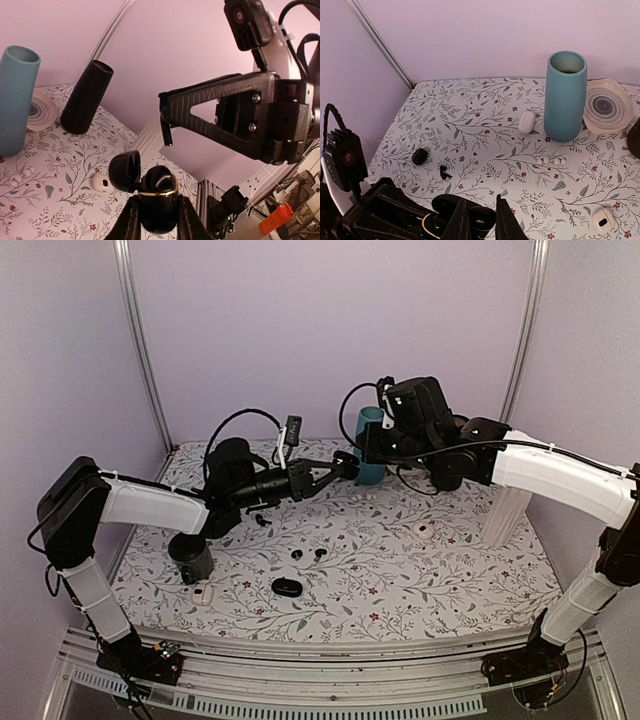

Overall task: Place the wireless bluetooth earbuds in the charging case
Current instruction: Insert the right earbud into the right side groove of the charging case.

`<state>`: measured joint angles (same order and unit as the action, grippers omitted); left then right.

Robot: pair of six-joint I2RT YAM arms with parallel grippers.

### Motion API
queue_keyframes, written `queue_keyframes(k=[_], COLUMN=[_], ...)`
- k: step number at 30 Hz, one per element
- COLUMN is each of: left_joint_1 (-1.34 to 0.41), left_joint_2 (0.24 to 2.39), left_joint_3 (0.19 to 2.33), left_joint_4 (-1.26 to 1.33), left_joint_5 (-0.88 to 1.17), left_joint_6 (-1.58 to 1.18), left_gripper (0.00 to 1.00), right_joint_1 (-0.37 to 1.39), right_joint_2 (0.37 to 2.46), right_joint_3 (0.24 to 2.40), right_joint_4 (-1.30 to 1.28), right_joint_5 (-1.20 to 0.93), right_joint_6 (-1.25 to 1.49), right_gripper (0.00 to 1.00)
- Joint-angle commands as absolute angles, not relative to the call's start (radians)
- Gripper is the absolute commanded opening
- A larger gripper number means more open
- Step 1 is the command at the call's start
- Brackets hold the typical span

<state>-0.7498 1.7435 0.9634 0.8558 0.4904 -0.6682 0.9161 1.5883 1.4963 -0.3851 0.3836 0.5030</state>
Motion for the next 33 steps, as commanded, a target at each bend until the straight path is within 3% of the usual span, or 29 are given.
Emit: queue_keyframes(k=[1, 33], left_joint_1=[-0.749, -0.736], left_joint_2=[1.756, 1.738], left_joint_3=[0.993, 1.016], left_joint_4=[0.906, 0.902], left_joint_5=[0.505, 0.450], left_joint_6=[-0.684, -0.652], left_gripper=[0.00, 0.00], right_joint_1=[0.924, 0.939], right_joint_2=[1.609, 1.595], right_joint_3=[1.506, 1.494], right_joint_4=[-0.353, -0.346], right_joint_5=[0.355, 0.328], right_joint_6=[0.496, 0.496], right_gripper=[0.10, 0.10])
